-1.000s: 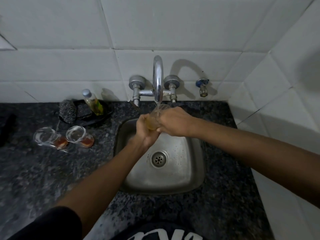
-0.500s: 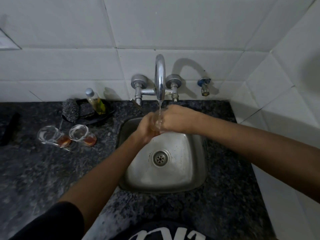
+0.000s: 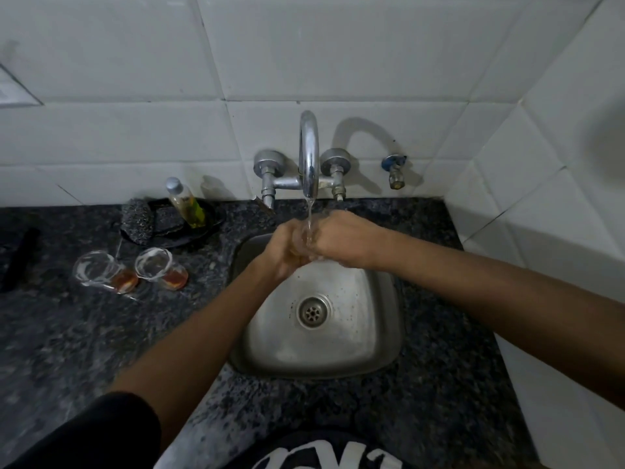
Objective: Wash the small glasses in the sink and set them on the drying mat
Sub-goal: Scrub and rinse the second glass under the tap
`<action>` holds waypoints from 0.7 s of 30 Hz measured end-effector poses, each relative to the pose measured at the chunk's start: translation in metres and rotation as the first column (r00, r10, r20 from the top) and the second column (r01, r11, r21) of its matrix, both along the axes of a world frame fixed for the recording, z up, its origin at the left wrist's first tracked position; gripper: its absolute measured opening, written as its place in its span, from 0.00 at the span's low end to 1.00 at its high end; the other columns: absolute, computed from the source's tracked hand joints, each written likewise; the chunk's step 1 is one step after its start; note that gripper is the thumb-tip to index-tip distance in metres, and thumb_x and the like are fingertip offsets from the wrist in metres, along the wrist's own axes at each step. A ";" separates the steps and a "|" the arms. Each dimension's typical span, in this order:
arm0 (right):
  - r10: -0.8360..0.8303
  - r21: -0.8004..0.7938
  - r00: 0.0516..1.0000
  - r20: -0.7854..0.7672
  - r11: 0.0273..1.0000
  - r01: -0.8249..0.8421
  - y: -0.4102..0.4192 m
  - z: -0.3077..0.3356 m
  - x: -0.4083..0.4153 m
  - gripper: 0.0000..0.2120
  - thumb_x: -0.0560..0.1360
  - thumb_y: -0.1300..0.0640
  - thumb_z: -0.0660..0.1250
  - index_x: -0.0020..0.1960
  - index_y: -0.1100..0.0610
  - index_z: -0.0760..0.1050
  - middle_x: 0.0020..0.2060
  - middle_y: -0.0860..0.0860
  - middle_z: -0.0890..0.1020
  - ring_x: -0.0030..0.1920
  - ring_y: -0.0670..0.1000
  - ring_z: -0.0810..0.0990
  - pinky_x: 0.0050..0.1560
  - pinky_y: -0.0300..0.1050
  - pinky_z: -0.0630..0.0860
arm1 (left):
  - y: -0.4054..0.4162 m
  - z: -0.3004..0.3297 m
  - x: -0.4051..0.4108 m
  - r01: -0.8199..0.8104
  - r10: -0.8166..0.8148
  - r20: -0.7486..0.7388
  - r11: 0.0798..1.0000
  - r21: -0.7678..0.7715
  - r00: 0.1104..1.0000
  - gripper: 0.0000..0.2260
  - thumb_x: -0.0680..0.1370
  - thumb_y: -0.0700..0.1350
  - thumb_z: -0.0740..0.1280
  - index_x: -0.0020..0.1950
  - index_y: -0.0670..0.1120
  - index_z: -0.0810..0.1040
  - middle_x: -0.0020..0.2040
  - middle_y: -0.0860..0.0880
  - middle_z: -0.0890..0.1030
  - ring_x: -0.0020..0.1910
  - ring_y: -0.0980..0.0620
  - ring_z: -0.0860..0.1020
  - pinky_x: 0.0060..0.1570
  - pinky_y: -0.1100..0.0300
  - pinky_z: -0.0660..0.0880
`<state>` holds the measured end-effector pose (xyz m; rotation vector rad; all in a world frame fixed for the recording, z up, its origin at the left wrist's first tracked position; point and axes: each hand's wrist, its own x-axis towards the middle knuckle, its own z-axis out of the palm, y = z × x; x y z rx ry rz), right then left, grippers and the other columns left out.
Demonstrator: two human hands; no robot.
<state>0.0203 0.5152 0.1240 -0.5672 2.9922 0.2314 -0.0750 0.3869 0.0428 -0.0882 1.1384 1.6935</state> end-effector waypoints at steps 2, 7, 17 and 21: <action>-0.267 -0.196 0.958 0.110 0.939 0.284 -0.009 0.006 0.000 0.13 0.79 0.46 0.71 0.52 0.55 0.82 0.45 0.52 0.85 0.46 0.54 0.84 0.46 0.47 0.75 | -0.001 -0.009 0.010 -0.091 0.086 0.078 0.994 0.054 0.993 0.19 0.86 0.46 0.53 0.49 0.41 0.81 0.38 0.45 0.80 0.34 0.50 0.77 0.33 0.58 0.74; 0.025 0.076 0.987 0.159 0.996 -0.037 0.005 0.004 0.001 0.05 0.78 0.57 0.72 0.54 0.51 0.82 0.50 0.47 0.83 0.50 0.50 0.82 0.47 0.46 0.72 | -0.008 -0.012 0.007 -0.025 0.023 0.149 1.000 0.008 0.989 0.20 0.87 0.50 0.53 0.60 0.40 0.82 0.52 0.41 0.86 0.47 0.44 0.85 0.44 0.50 0.84; 0.047 0.036 0.997 0.065 0.998 -0.049 -0.001 0.014 -0.006 0.10 0.82 0.49 0.67 0.57 0.53 0.81 0.52 0.51 0.83 0.52 0.54 0.83 0.48 0.49 0.79 | -0.001 -0.002 0.007 -0.099 0.096 0.156 0.995 0.011 0.983 0.21 0.85 0.51 0.53 0.54 0.41 0.82 0.43 0.43 0.83 0.37 0.48 0.81 0.33 0.59 0.77; 0.150 0.090 0.989 0.007 0.985 -0.150 0.011 -0.005 -0.003 0.09 0.76 0.60 0.73 0.55 0.53 0.82 0.52 0.51 0.84 0.54 0.55 0.83 0.48 0.54 0.81 | -0.004 0.004 -0.007 -0.009 0.012 0.096 1.000 -0.029 0.995 0.15 0.85 0.43 0.57 0.51 0.40 0.82 0.40 0.43 0.81 0.35 0.48 0.81 0.33 0.58 0.80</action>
